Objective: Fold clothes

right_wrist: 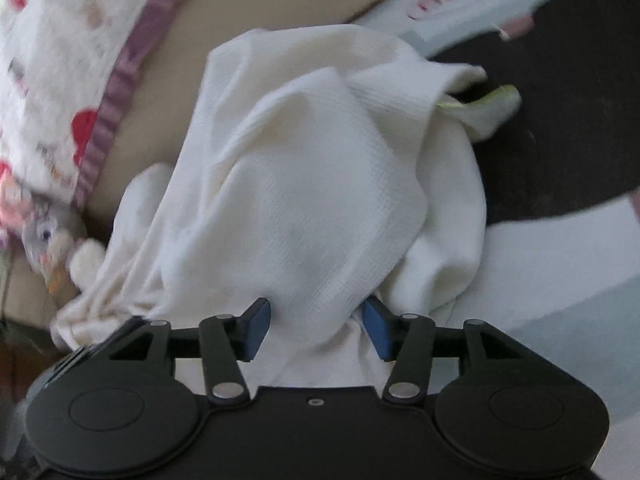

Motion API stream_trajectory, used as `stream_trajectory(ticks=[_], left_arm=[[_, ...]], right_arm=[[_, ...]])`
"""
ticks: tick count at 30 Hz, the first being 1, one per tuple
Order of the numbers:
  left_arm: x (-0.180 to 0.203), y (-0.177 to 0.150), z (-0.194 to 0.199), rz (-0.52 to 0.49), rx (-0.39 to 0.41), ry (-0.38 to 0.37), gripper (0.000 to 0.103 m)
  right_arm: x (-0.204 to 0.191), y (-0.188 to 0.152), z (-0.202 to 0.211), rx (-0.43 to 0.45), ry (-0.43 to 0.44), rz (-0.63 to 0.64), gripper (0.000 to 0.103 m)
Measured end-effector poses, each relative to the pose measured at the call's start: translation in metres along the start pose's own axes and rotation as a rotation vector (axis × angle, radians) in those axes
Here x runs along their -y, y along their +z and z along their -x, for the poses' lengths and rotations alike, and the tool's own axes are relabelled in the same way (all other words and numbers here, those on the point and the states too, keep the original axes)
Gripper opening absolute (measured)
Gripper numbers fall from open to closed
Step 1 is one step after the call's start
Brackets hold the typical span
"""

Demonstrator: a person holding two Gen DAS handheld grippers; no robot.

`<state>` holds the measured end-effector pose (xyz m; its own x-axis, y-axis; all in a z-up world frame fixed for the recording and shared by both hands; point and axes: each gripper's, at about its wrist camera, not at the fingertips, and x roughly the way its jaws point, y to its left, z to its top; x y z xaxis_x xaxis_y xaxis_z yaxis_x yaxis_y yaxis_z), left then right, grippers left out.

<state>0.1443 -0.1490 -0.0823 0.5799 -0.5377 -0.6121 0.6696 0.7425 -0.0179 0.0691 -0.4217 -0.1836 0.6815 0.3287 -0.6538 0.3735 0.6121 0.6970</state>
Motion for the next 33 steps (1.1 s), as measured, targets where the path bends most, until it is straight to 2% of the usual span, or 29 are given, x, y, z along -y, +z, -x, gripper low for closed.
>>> stream_trajectory(ticks=[2, 3, 4, 9, 10, 11, 12, 14, 16, 18, 20, 25, 26, 27, 28, 29, 31, 33], left_arm=[[-0.006, 0.002, 0.004, 0.022, 0.015, 0.019, 0.0], [-0.009, 0.001, 0.004, 0.047, 0.005, 0.005, 0.0], [-0.011, 0.001, 0.004, 0.06, -0.006, -0.004, 0.0], [0.001, -0.006, -0.003, 0.021, -0.049, -0.053, 0.002], [0.005, -0.006, -0.003, 0.004, -0.05, -0.061, 0.004], [0.009, -0.008, -0.002, -0.014, -0.046, -0.068, 0.004], [0.013, -0.009, 0.001, -0.034, -0.036, -0.082, 0.005], [0.021, -0.013, 0.01, -0.076, -0.001, -0.136, 0.009], [0.032, -0.014, 0.023, -0.11, 0.031, -0.208, 0.029], [0.045, -0.014, 0.035, -0.145, 0.073, -0.239, 0.068], [0.059, -0.014, 0.039, -0.188, 0.089, -0.227, 0.075], [0.076, -0.023, 0.012, -0.254, 0.01, -0.18, 0.075], [0.077, -0.026, 0.005, -0.271, -0.017, -0.15, 0.06], [0.078, -0.028, -0.002, -0.293, -0.056, -0.107, 0.014], [0.077, -0.029, -0.007, -0.299, -0.094, -0.068, 0.005], [0.072, -0.027, -0.009, -0.268, -0.115, -0.048, 0.003], [0.057, -0.017, -0.003, -0.172, -0.095, -0.066, 0.003], [0.046, -0.007, 0.006, -0.079, -0.044, -0.092, 0.012]], right_arm=[[-0.001, -0.001, 0.004, 0.044, 0.052, -0.02, 0.053], [-0.003, -0.001, 0.003, 0.048, 0.065, -0.013, 0.045], [-0.006, -0.001, 0.003, 0.051, 0.078, -0.007, 0.043], [-0.016, -0.004, -0.002, 0.023, 0.056, 0.048, 0.046], [-0.017, -0.003, -0.005, 0.024, 0.049, 0.058, 0.042], [-0.022, 0.0, -0.008, 0.03, 0.047, 0.08, 0.032], [-0.026, 0.001, -0.01, 0.036, 0.045, 0.101, 0.01], [-0.035, 0.004, -0.001, 0.056, 0.051, 0.128, 0.009], [-0.042, 0.0, 0.014, 0.066, 0.088, 0.137, 0.009], [-0.046, -0.007, 0.028, 0.066, 0.133, 0.137, 0.009], [-0.046, -0.015, 0.041, 0.056, 0.179, 0.124, 0.009], [-0.061, -0.022, 0.052, 0.04, 0.242, 0.192, 0.008], [-0.065, -0.022, 0.056, 0.041, 0.262, 0.212, 0.008], [-0.07, -0.021, 0.059, 0.045, 0.287, 0.231, 0.008], [-0.074, -0.021, 0.063, 0.048, 0.311, 0.254, 0.008], [-0.078, -0.021, 0.067, 0.051, 0.334, 0.286, 0.008], [-0.087, -0.022, 0.074, 0.055, 0.368, 0.356, 0.008], [-0.097, -0.026, 0.079, 0.06, 0.345, 0.453, 0.008]])
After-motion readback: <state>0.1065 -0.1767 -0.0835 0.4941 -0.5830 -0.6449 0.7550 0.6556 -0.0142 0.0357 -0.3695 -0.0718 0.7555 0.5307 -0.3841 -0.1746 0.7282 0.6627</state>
